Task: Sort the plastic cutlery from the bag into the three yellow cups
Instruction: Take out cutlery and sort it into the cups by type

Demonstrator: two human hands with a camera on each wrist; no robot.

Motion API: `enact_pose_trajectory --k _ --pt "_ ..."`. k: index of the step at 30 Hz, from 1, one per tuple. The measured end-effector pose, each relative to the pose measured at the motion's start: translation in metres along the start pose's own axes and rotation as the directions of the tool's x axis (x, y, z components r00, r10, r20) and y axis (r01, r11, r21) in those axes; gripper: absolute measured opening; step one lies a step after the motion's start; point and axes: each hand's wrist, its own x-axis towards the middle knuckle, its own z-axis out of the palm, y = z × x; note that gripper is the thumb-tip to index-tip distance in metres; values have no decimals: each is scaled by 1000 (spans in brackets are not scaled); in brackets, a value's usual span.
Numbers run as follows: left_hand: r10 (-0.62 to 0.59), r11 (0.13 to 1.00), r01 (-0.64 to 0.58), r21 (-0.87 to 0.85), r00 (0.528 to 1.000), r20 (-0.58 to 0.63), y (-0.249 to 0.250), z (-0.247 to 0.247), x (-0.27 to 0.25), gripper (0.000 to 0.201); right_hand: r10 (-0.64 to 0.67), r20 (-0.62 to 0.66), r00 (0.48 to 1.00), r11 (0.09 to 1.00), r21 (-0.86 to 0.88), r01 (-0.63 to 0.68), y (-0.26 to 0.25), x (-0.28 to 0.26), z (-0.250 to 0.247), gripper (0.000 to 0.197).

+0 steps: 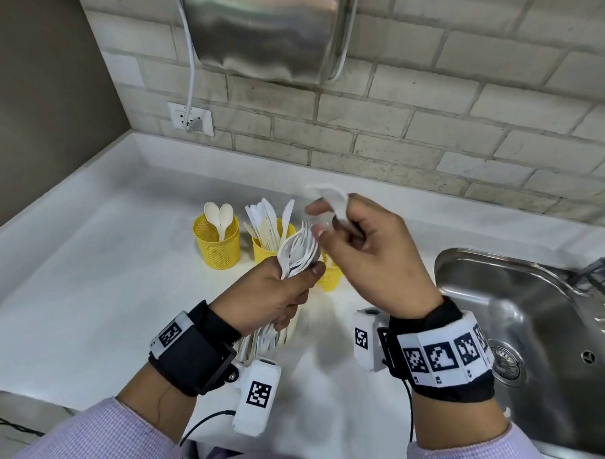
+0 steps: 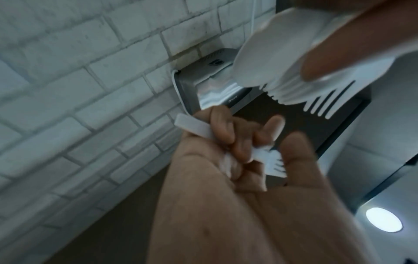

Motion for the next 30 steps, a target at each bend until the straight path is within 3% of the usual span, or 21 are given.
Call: enact_pose_trajectory --k 3,7,16,20,24,28,30 --pt "-13 1000 13 19 1000 23 0 0 -2 29 -52 120 991 973 -217 78 0 1 0 18" --pt "-26 999 25 43 999 39 1 2 -4 30 -76 144 987 966 -234 108 -3 3 -5 10" --pt "-58 993 54 103 998 30 1 3 -7 36 -35 -61 998 996 81 39 -9 5 -8 2" --pt "-64 989 59 138 997 35 2 4 -7 37 18 56 998 969 246 -31 -4 1 -4 3" --pt "-87 985 80 153 995 40 2 5 -7 37 71 220 973 981 162 -108 0 -5 1 16" --pt "-83 985 76 157 996 42 1 5 -7 39 119 247 962 971 172 -165 2 -9 -2 28" --pt "-84 987 77 141 996 44 3 6 -6 40 120 241 963 972 171 -164 0 -9 -3 22"
